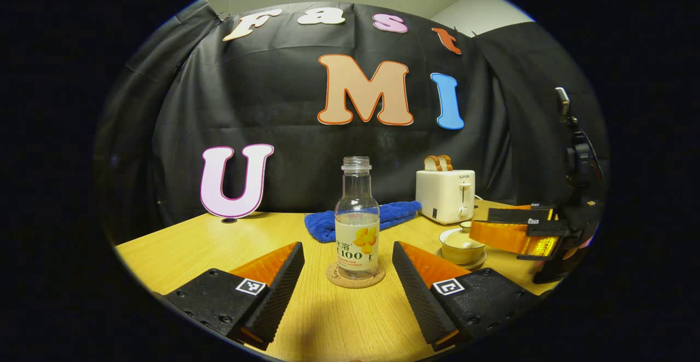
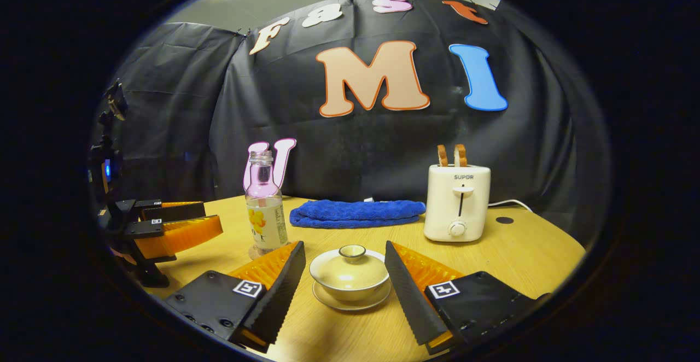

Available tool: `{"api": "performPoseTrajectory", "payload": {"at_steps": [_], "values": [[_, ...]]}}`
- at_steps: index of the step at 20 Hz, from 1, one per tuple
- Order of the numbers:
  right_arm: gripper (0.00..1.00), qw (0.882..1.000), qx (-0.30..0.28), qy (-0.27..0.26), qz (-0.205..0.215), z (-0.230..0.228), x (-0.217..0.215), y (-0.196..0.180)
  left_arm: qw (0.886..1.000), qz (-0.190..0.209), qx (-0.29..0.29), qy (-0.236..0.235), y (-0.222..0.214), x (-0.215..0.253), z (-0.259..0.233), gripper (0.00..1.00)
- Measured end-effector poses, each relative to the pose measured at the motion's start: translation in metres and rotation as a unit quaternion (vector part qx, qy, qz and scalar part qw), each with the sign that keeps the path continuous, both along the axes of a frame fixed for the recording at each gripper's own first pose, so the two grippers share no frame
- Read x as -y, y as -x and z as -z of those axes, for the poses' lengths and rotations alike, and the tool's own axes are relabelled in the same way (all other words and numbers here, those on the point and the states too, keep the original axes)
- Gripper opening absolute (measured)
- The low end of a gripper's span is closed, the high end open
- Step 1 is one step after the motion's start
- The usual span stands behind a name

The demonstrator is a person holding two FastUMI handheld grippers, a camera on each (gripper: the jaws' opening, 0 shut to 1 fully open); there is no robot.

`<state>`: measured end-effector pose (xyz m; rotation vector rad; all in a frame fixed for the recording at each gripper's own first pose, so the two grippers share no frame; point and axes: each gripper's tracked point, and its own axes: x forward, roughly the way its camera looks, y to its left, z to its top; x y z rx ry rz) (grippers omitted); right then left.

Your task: Open the teacup lid with one hand, grasp the water bottle and pour water into the teacup with the other hand; after pouring, place the water bottle on the coaster and then close the teacup lid.

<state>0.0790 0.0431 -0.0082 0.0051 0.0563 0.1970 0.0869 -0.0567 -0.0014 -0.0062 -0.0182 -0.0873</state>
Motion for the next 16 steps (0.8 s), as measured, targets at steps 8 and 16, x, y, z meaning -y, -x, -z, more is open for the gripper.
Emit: {"api": "performPoseTrajectory", "payload": {"at_steps": [8, 16], "values": [[0.89, 0.997, 0.027, 0.001, 0.075, -0.008, 0.035, 0.043, 1.0, -0.004, 0.0, 0.0, 0.001, -0.002, -0.001, 0.94], [0.88, 0.981, 0.033, 0.008, 0.193, -0.01, 0.082, 0.055, 1.0, -0.025, -0.001, -0.001, 0.002, -0.011, -0.001, 0.95]]}}
